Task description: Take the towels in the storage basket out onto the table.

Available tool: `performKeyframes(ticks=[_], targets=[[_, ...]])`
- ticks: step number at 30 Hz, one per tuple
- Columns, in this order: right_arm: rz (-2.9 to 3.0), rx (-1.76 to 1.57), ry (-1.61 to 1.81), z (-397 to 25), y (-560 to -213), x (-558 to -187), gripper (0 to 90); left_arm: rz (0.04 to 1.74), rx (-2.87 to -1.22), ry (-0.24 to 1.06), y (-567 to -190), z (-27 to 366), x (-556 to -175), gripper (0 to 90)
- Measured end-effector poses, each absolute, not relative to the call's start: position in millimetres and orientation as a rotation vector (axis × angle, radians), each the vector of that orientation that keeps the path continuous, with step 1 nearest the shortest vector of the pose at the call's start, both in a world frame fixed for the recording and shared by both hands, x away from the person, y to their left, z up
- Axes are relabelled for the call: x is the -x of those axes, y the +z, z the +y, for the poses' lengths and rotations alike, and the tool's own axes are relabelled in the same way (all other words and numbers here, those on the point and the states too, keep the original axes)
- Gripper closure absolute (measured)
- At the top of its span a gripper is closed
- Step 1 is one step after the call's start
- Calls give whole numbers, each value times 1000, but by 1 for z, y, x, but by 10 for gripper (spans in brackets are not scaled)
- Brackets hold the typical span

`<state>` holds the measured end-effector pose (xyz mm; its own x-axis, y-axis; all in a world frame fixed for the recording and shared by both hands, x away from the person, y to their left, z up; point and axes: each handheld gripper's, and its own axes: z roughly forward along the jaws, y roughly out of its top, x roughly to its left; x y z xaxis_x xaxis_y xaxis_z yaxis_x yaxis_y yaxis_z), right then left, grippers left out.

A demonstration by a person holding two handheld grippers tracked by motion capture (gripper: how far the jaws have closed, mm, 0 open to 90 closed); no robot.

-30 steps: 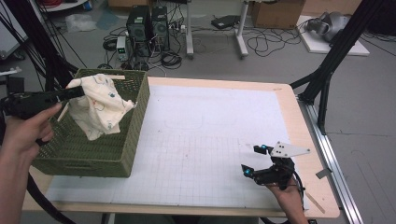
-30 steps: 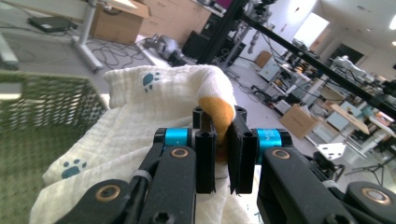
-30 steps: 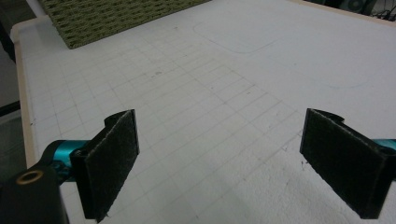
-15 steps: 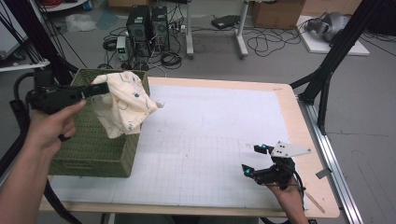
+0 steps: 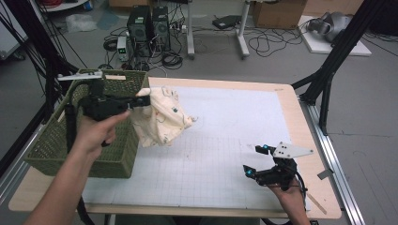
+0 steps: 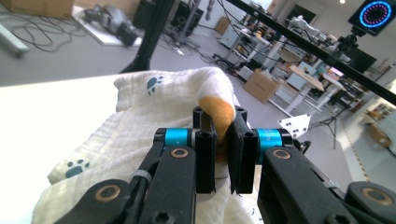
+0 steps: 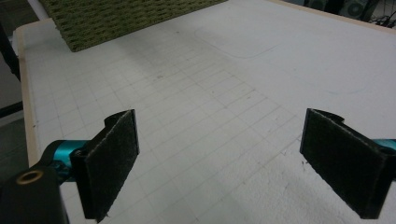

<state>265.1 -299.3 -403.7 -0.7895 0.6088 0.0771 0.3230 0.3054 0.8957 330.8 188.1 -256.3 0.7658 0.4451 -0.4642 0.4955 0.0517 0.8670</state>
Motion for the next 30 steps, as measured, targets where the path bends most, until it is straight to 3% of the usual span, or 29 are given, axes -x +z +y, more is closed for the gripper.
performKeyframes(ticks=[18, 30], targets=[[2303, -831, 1472, -297, -403, -265, 109, 807, -1662, -76, -312, 102, -341, 820], [2301, -830, 1464, -294, -404, -267, 109, 878, -1736, -57, -369, 53, -357, 797]])
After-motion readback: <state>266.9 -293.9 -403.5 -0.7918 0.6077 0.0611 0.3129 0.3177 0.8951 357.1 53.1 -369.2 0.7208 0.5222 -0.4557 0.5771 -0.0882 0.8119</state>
